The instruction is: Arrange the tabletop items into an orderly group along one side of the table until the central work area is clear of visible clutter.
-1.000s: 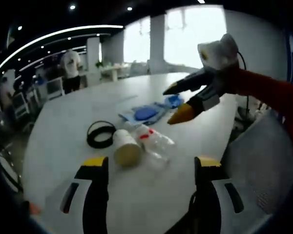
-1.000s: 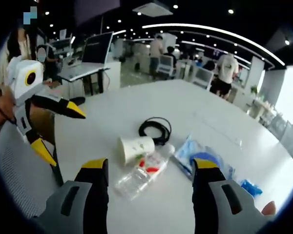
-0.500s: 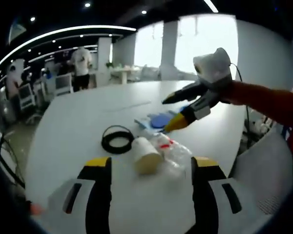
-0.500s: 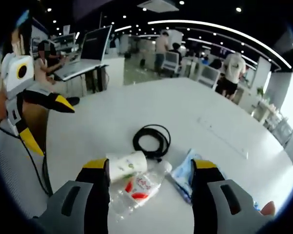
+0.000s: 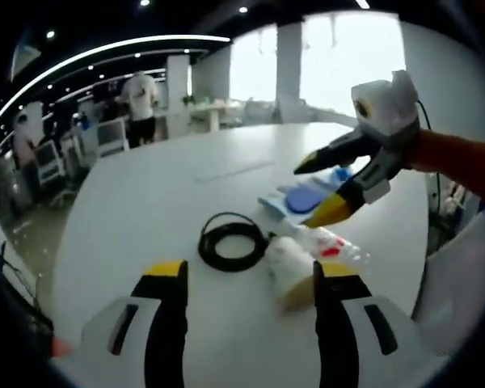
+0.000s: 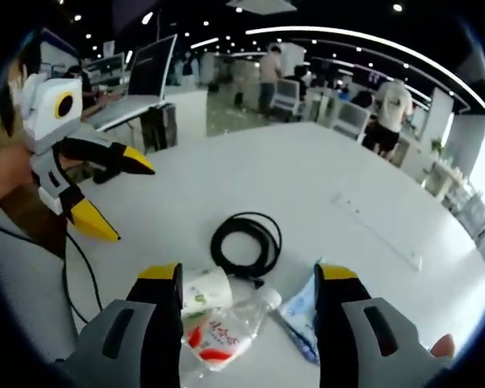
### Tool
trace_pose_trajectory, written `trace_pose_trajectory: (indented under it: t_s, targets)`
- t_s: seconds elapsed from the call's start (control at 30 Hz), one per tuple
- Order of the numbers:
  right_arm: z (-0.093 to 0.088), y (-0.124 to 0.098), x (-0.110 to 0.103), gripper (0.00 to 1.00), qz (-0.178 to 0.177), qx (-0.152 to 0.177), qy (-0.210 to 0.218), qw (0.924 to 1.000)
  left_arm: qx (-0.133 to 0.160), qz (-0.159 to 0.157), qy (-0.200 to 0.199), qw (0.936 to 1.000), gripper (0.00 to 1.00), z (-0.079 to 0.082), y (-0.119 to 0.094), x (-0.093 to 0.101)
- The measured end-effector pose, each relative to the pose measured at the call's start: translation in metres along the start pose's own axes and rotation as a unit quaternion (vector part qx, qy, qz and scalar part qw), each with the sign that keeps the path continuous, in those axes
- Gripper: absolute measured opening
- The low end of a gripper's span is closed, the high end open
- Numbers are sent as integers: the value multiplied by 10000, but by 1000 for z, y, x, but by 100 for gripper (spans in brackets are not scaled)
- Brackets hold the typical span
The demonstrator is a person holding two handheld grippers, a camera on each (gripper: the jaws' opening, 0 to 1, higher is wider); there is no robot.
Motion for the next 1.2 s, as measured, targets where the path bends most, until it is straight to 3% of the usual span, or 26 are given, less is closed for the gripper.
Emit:
trace_pose_trajectory:
  t_s: [0.4,0.63,1.2]
  targets:
    - [2,27,15,62,68,-184,74,9998,-307,-48,8,9995,56,5,39,-16]
    - [2,46,24,58,132,-288,181,9993,-488,-9,-200,9986,54,3,64,-29]
    - [4,87,33,51,274,-468,337,9980,-711,49,-317,9970,50,3,101,-39]
Point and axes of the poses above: the point that each gripper's makers call its tool centre point, and the gripper's own axes: y roughly forward along the fingers, x roughly to its right, z roughly out of its top, the point moved 10 cm from there along -y, roughly backward along the fingers, and after that the axes turned 11 degrees about -x, right-handed, at the moved point
